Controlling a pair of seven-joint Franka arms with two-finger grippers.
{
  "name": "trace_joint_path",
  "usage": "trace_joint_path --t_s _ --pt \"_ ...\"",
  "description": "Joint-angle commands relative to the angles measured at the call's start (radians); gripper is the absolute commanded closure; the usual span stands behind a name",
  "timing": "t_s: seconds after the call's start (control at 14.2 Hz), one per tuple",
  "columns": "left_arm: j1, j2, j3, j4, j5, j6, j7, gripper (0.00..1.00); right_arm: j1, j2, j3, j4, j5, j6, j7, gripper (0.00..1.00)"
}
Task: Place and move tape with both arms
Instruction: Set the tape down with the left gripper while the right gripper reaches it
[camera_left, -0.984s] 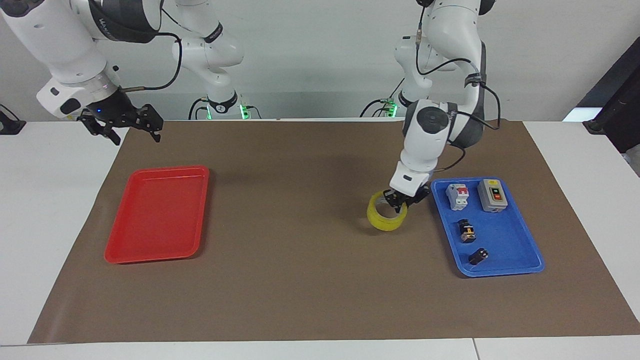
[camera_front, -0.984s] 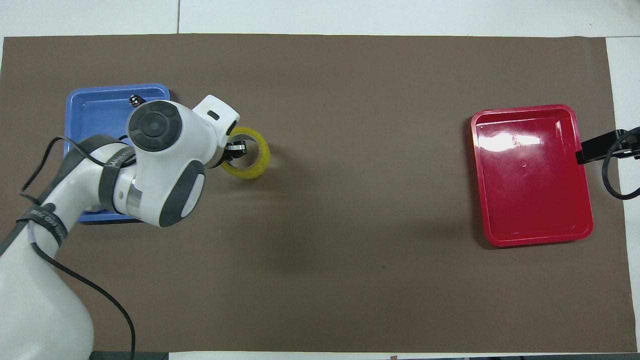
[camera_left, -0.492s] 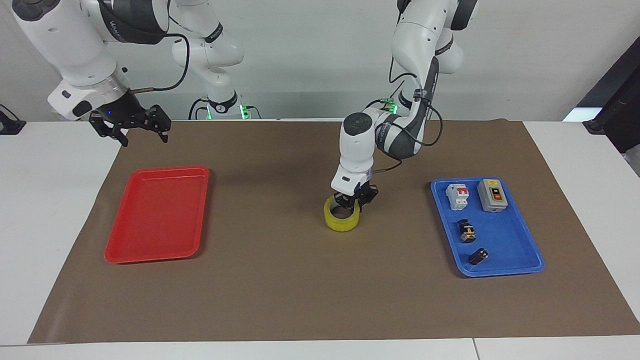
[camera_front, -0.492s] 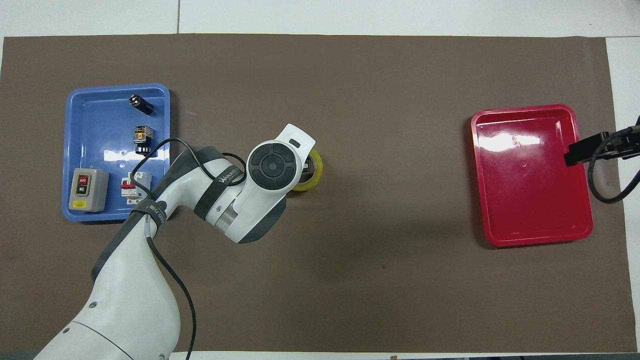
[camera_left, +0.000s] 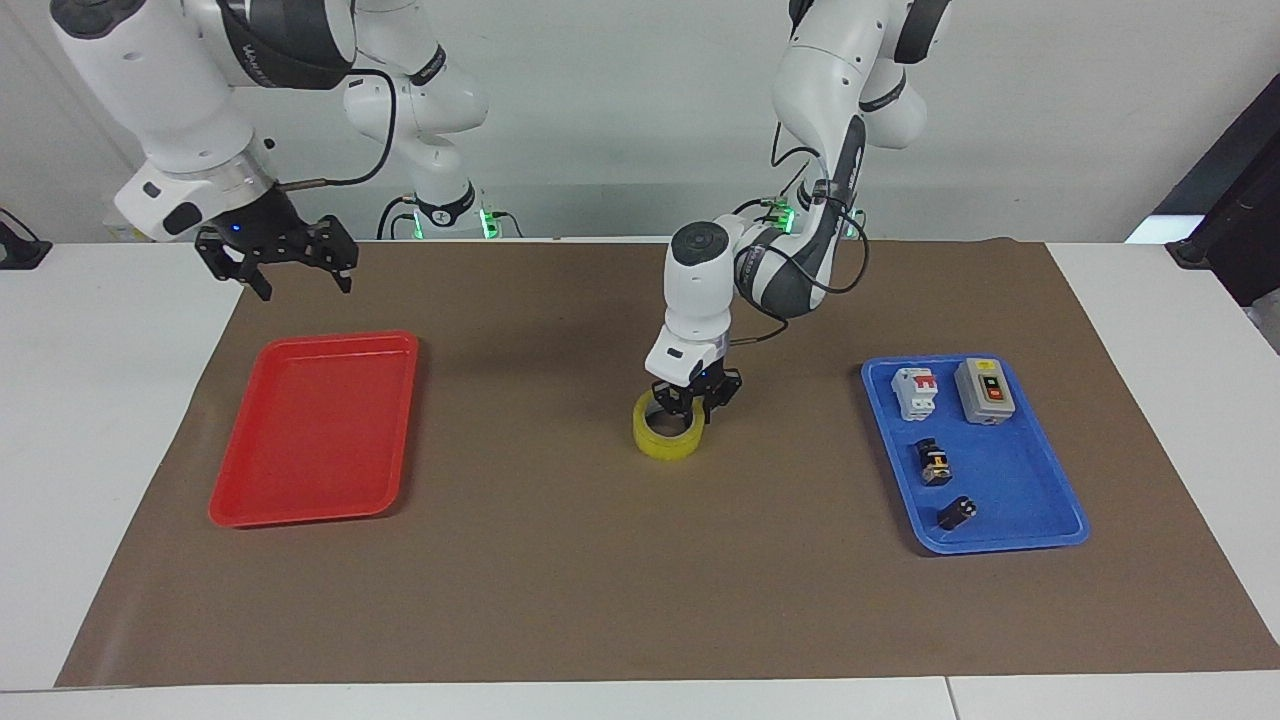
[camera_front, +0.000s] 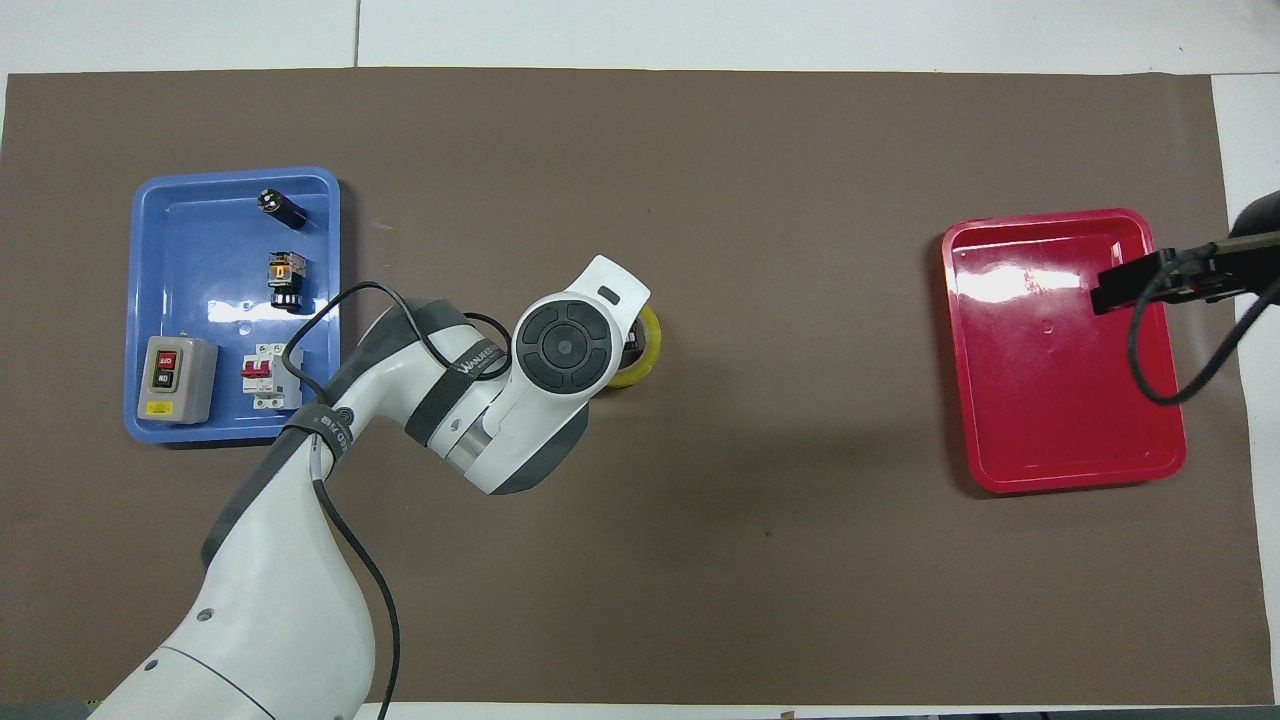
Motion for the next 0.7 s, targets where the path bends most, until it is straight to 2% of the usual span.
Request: trace_joint_path --t_s 0.0,0.14,0.42,0.63 --pt "0.005 -0.089 0.008 -0.036 0.024 -0.021 -0.008 0.00 0.103 0.075 0.005 -0.003 0.052 0.115 0.157 0.00" --pt "0.053 -0.185 0.010 -0.075 0.023 -0.081 0.012 0.00 0.169 0.136 0.006 -0.002 0.083 0.227 0.270 0.00" --pt "0.186 -0.314 0.010 -0.100 0.015 -0.240 0.257 0.00 0.302 0.233 0.008 0.017 0.083 0.363 0.424 0.00" --pt "0.310 -0.377 0.010 -0.097 -0.123 -0.289 0.484 0.00 0.393 0.299 0.008 0.014 0.080 0.436 0.476 0.00"
